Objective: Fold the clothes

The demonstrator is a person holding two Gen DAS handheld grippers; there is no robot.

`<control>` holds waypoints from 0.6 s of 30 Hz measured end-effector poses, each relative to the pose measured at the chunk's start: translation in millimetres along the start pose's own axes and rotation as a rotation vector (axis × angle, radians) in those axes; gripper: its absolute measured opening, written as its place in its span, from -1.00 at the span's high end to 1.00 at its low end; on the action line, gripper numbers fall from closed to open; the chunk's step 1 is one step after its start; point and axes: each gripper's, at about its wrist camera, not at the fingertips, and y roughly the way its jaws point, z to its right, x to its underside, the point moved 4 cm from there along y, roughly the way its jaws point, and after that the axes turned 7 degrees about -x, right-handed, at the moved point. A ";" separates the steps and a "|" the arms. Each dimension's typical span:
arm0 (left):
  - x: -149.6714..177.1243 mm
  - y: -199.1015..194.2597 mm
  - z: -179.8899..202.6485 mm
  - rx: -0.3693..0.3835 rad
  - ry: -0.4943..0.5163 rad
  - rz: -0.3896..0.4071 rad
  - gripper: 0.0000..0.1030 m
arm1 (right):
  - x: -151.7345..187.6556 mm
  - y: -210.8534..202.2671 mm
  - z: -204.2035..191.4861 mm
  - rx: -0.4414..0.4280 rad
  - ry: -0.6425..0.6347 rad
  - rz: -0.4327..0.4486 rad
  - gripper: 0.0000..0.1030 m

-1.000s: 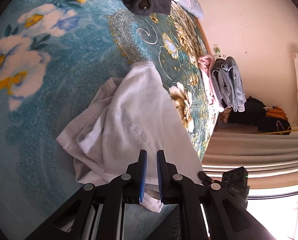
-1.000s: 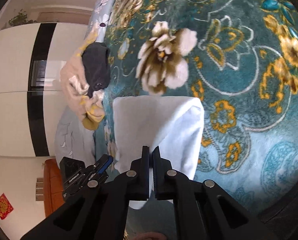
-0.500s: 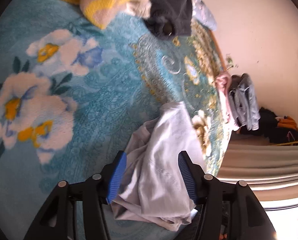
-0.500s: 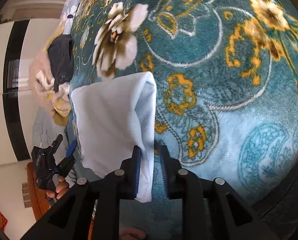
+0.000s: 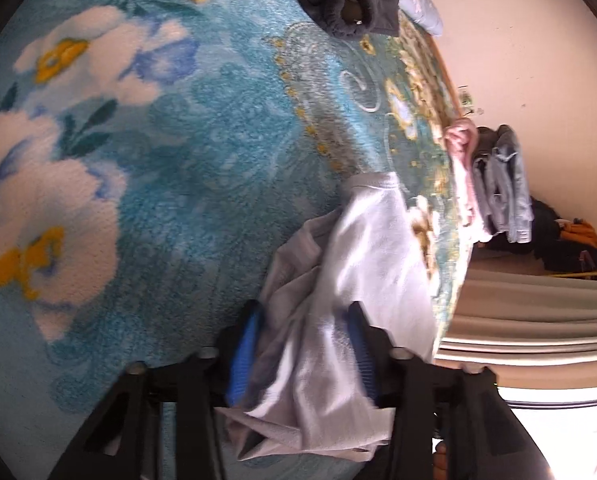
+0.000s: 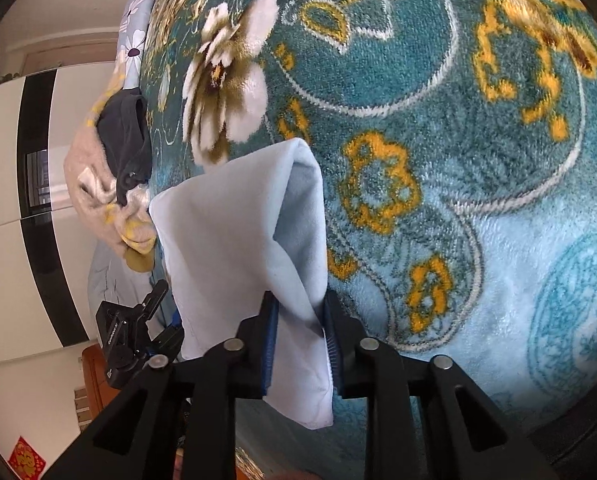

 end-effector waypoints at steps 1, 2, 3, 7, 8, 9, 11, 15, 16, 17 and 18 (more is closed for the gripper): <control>1.4 0.5 0.3 0.010 -0.011 -0.001 0.65 | -0.1 -0.5 -2.4 -0.002 -0.002 0.000 0.81; 3.5 -0.5 1.0 0.021 -0.021 0.005 0.73 | -0.4 -1.3 -5.0 -0.005 -0.005 -0.001 0.84; 7.0 -3.0 3.5 0.030 -0.022 0.011 0.74 | -1.4 -4.2 -9.0 -0.007 -0.016 -0.001 0.85; 30.3 -17.1 21.8 0.101 -0.002 0.011 0.76 | -11.9 -25.2 -33.3 -0.044 -0.080 0.011 0.89; 37.6 -19.4 26.1 0.120 0.005 0.008 0.76 | -17.1 -33.7 -40.2 -0.041 -0.111 0.025 0.89; 43.3 -19.6 28.9 0.124 0.012 0.007 0.76 | -23.1 -41.0 -44.8 -0.039 -0.131 0.038 0.89; 46.6 -13.3 25.0 0.097 -0.001 0.008 0.76 | -35.2 -51.8 -47.1 -0.026 -0.148 0.053 0.89; 46.9 -6.0 12.1 0.075 -0.054 0.008 0.69 | -46.1 -44.5 -26.6 0.084 -0.147 0.030 0.90; 46.4 -8.1 11.6 0.079 -0.053 0.014 0.68 | -46.8 -43.3 -20.1 0.104 -0.138 0.027 0.90; 45.7 -9.8 12.1 0.074 -0.044 0.018 0.62 | -46.8 -45.3 -15.8 0.093 -0.123 0.032 0.87; 45.0 -11.2 13.0 0.064 -0.032 0.020 0.57 | -46.7 -47.4 -11.8 0.082 -0.109 0.037 0.84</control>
